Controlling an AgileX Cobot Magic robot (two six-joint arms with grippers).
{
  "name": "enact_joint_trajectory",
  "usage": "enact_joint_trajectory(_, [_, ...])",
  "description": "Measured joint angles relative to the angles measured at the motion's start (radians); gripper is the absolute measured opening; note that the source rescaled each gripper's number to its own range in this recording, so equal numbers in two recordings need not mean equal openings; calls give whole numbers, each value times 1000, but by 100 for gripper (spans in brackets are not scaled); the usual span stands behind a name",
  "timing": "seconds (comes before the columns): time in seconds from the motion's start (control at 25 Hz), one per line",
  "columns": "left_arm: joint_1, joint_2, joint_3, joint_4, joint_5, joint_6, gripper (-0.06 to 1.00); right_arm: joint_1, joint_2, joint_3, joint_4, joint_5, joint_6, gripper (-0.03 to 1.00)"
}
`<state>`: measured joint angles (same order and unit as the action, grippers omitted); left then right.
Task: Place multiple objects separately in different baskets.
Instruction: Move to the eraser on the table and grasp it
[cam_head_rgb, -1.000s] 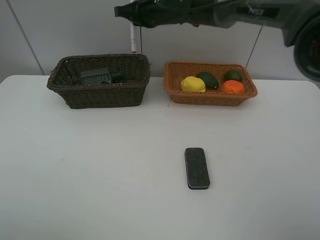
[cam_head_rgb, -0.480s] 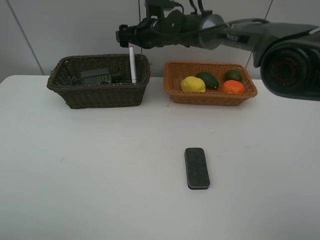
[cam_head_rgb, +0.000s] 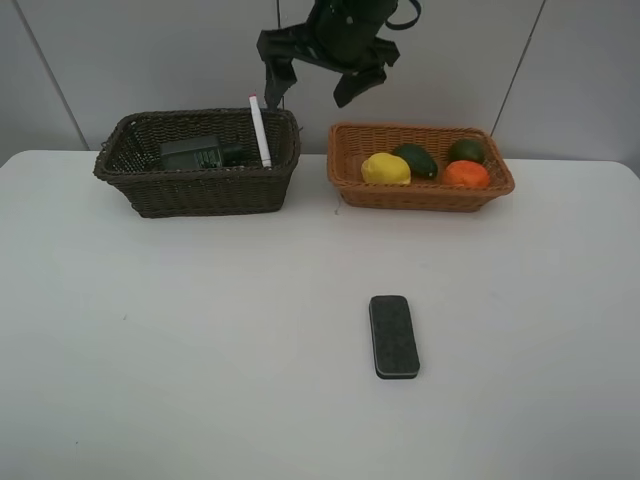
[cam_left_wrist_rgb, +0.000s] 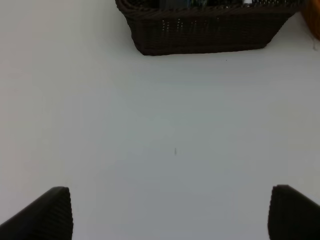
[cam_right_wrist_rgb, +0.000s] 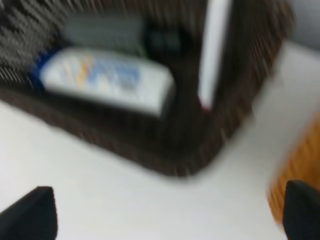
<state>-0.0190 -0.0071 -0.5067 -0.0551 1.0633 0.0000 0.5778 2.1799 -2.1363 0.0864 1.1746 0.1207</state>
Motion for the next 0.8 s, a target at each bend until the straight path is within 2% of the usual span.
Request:
enact_joint_trajectory(0.12, [0,0,0,0,0,0,99,0,-18,34,-26,34,62,98])
enact_joint_trajectory(0.28, [0,0,0,0,0,0,99,0,-65,129,-6,42,76,98])
enact_joint_trajectory(0.44, [0,0,0,0,0,0,99,0,-144,335,0,41,95,98])
enact_joint_trajectory(0.68, [0,0,0,0,0,0,99,0,-203,676,90,47,103,98])
enact_joint_trajectory(0.8, [0,0,0,0,0,0,99,0,-203,797,114,-12,103,98])
